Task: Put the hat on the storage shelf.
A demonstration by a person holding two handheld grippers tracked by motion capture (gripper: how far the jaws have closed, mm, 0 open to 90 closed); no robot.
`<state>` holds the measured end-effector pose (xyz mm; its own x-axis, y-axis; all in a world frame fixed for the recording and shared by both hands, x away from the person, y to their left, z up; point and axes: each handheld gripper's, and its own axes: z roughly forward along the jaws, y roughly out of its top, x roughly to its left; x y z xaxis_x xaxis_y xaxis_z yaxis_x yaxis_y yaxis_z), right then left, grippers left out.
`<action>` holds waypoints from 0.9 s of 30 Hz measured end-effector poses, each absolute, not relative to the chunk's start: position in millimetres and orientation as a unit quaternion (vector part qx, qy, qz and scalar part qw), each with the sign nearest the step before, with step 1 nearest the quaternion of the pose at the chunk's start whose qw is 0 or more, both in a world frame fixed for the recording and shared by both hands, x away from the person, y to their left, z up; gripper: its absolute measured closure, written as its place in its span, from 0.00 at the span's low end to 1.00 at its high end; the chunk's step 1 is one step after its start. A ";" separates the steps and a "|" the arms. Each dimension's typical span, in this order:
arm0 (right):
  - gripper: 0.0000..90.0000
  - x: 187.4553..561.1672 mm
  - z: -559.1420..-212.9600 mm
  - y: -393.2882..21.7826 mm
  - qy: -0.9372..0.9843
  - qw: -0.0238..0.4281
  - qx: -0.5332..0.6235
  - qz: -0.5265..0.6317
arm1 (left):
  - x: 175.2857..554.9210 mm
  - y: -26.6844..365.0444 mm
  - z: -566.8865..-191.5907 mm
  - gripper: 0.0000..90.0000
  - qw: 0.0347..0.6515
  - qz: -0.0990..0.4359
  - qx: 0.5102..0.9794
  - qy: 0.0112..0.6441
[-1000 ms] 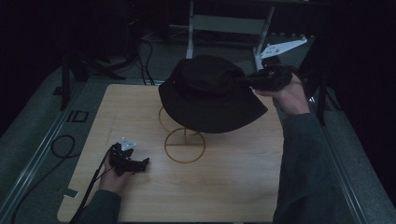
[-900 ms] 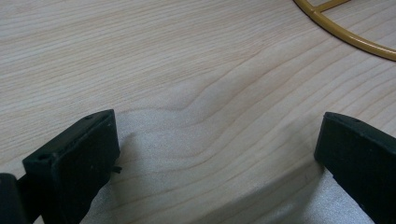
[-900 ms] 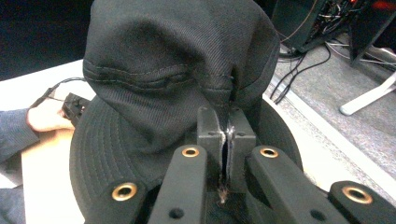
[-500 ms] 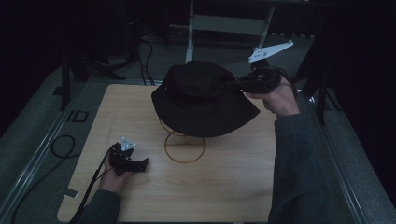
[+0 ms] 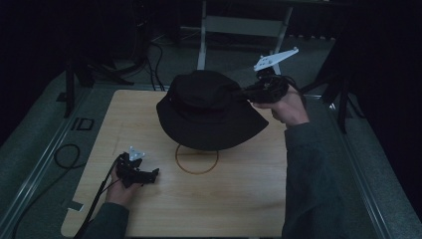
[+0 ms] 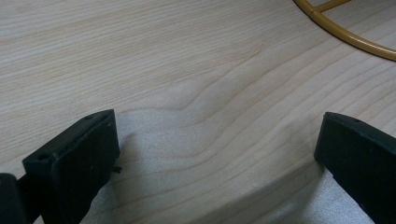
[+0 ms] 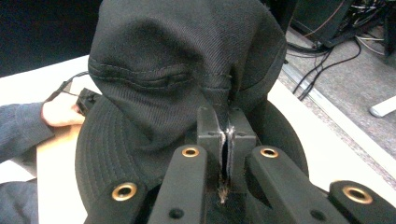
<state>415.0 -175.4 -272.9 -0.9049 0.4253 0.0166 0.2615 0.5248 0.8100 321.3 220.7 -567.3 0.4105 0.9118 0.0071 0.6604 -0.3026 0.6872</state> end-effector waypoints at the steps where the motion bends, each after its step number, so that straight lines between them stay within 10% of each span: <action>1: 0.97 415.0 -272.9 -175.4 0.868 0.092 0.198 0.446 | 321.3 220.8 -567.3 0.00 0.308 0.203 0.781 0.503; 22: 0.94 415.3 -288.7 -155.7 0.887 0.054 0.171 0.426 | 321.3 220.7 -567.4 0.00 0.309 0.204 0.781 0.503; 27: 0.64 419.3 -292.0 -152.2 0.886 0.042 0.180 0.425 | 321.3 220.8 -567.4 0.00 0.309 0.204 0.781 0.503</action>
